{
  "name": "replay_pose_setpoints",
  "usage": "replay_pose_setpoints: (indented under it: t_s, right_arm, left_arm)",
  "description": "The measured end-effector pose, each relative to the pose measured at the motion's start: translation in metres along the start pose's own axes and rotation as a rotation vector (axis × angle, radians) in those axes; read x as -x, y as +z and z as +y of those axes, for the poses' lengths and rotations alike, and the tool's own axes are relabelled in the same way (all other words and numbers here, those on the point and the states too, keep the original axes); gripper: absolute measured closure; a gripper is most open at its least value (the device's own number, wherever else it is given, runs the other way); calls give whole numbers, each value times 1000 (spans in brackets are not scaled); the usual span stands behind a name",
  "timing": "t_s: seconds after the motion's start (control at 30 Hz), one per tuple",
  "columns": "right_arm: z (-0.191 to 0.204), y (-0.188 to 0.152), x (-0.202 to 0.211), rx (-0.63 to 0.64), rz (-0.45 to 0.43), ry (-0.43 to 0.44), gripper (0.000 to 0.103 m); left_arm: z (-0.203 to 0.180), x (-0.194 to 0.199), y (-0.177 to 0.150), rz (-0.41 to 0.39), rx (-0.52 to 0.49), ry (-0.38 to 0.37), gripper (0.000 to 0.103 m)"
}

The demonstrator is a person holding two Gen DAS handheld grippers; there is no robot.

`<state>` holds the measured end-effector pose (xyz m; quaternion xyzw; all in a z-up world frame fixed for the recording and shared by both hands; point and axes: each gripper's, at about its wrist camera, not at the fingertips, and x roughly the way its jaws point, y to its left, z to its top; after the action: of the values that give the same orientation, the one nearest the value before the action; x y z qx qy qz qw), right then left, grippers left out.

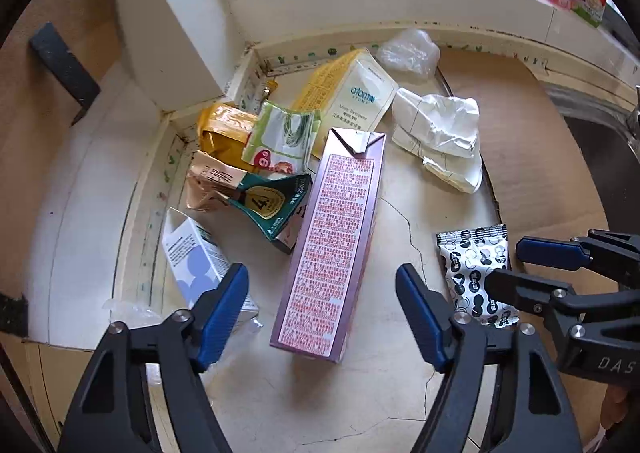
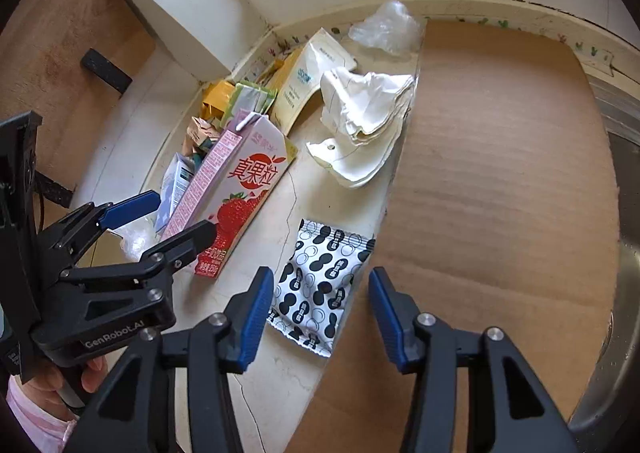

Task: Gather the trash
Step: 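Grasp the pink drink carton with the left tool while the right tool grasps the patterned wrapper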

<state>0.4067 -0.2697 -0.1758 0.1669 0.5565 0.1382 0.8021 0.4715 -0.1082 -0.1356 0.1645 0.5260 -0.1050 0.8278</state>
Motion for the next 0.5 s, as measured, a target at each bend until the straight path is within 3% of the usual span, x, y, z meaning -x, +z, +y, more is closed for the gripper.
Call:
replay_pose_setpoints:
  t_s: [0.03,0.1,0.3,0.5]
  right_arm:
    - [1,0,-2,3,5,-4,56]
    - [3,1,-4,12,2,-13,56]
    - [13,3,-9,49,12,-57,56]
    - [25,0,-15,97,29,-95,56]
  left_arm:
    - [0,-4,1,16,-2,-9,43]
    - [-1,-11,0,41,-5,-17,63]
    - [1,-5,-11,19,27,-26,69]
    - [1,31,-41,-21,83,8,69]
